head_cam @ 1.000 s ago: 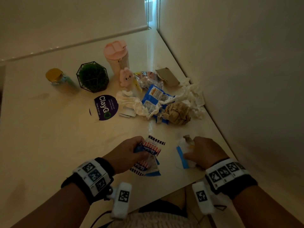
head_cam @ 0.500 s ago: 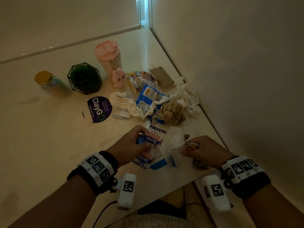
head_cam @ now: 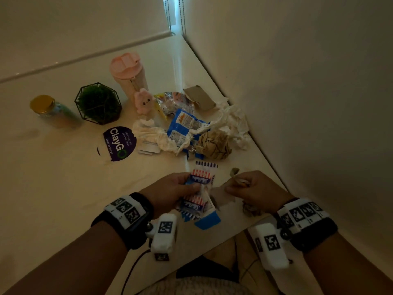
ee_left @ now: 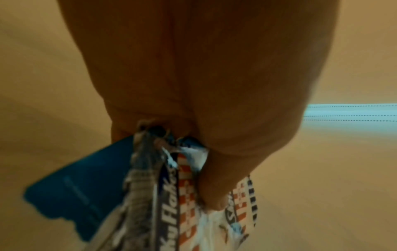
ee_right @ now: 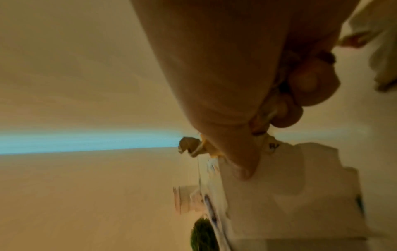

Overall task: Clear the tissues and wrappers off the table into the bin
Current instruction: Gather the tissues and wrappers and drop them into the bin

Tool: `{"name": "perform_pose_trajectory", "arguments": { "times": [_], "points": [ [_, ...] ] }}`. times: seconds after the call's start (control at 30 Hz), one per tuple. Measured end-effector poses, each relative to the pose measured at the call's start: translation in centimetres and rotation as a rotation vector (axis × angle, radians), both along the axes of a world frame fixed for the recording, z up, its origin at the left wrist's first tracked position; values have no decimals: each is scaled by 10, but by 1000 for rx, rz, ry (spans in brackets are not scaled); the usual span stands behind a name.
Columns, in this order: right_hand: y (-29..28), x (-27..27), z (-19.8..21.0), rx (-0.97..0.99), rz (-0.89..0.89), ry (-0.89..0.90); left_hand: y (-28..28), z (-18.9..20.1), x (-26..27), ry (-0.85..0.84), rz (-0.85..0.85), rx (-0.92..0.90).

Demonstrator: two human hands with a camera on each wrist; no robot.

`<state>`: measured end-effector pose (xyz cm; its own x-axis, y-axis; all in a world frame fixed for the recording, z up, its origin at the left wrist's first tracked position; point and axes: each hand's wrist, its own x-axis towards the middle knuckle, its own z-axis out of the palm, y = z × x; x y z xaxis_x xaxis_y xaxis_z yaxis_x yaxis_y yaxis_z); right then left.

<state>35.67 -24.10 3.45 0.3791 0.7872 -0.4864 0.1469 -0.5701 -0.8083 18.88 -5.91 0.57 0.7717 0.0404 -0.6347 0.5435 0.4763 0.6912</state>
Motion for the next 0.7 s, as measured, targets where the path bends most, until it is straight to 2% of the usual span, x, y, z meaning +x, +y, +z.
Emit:
{"name": "perform_pose_trajectory", "arguments": {
  "times": [0.13,0.23,0.3,0.43,0.53,0.7],
  "points": [
    [-28,29,10,5,-362,61,6,0,-3,-11,121,2],
    [-49,42,9,-43,-461,49,6,1,-5,-25,126,41],
    [-58,38,10,-67,-397,9,3,2,-6,-36,115,77],
    [-68,19,5,-157,-158,-128,0,4,-7,-28,87,179],
    [-77,8,-8,-194,-137,-149,0,4,-7,6,5,301],
    [-87,-5,-37,-176,-166,-127,-3,3,-10,39,-104,380]
  ]
}}
